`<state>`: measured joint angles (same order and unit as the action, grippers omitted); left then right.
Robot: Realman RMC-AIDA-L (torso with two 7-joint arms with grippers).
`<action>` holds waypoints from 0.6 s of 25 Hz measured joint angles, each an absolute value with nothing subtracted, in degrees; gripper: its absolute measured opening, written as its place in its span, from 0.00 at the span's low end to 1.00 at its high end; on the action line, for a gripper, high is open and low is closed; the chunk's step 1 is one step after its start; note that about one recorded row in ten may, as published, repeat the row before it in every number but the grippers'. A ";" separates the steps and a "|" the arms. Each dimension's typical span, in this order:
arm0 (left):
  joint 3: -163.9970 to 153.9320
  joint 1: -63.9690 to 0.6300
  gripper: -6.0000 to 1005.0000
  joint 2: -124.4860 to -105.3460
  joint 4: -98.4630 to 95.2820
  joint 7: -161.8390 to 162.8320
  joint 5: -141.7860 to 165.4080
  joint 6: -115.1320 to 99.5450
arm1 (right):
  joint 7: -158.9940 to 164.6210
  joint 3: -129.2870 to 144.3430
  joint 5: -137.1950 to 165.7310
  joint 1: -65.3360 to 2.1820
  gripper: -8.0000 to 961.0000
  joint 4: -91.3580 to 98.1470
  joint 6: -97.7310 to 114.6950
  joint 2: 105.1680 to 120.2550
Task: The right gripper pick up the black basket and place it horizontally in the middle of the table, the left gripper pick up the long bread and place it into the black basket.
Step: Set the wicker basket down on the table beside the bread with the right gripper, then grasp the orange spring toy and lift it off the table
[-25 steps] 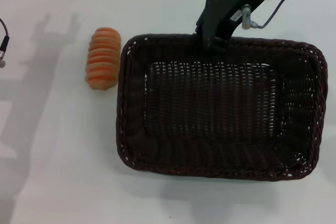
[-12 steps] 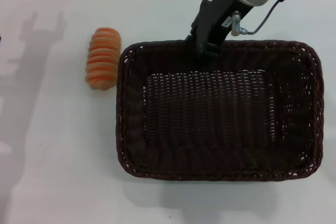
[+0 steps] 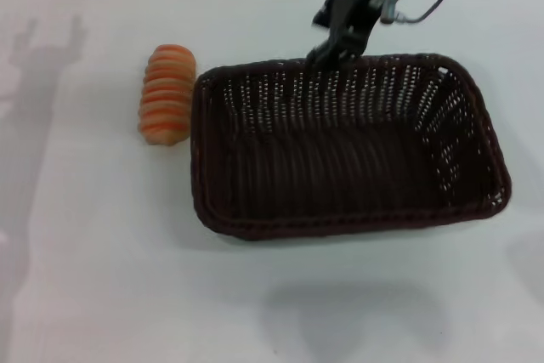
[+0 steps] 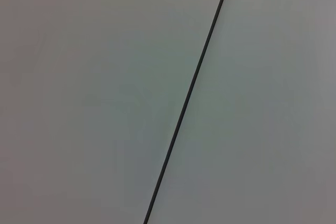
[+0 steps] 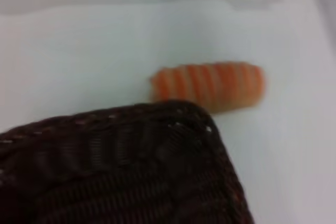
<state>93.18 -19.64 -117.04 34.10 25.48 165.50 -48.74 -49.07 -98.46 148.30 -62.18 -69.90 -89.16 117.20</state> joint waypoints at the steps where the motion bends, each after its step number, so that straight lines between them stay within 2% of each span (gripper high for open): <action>1: 93.18 -19.64 0.70 -117.04 34.10 25.48 165.50 -48.74 | -48.38 -98.58 149.35 -61.60 0.49 -70.91 -88.42 117.17; 4: 93.19 -19.50 0.70 -116.74 34.08 25.49 165.50 -48.80 | -45.51 -98.50 152.81 -58.70 0.49 -75.53 -86.82 116.99; 6: 93.21 -19.33 0.69 -116.59 34.12 25.56 165.48 -48.85 | -43.23 -98.28 157.48 -55.09 0.49 -80.94 -84.89 117.45; 9: 93.01 -19.14 0.69 -116.16 34.44 25.85 165.51 -48.81 | -39.61 -97.84 165.48 -47.77 0.49 -89.86 -79.61 118.82; 11: 92.79 -19.13 0.69 -115.73 34.59 26.15 165.51 -48.56 | -37.34 -97.31 166.83 -43.22 0.49 -94.44 -76.11 118.99; 12: 92.73 -19.11 0.69 -115.52 34.65 26.30 165.50 -48.45 | -35.30 -96.49 166.90 -38.11 0.49 -98.37 -72.61 119.06; 13: 92.73 -19.11 0.69 -115.52 34.65 26.30 165.50 -48.45 | -35.30 -96.49 166.90 -38.11 0.49 -98.37 -72.61 119.06; 15: 92.72 -19.07 0.69 -115.43 34.69 26.35 165.52 -48.40 | -33.44 -95.39 167.04 -33.13 0.49 -101.82 -68.57 119.12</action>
<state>92.72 -19.07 -115.43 34.69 26.35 165.52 -48.40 -33.44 -95.39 167.04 -33.13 -101.82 -68.57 119.12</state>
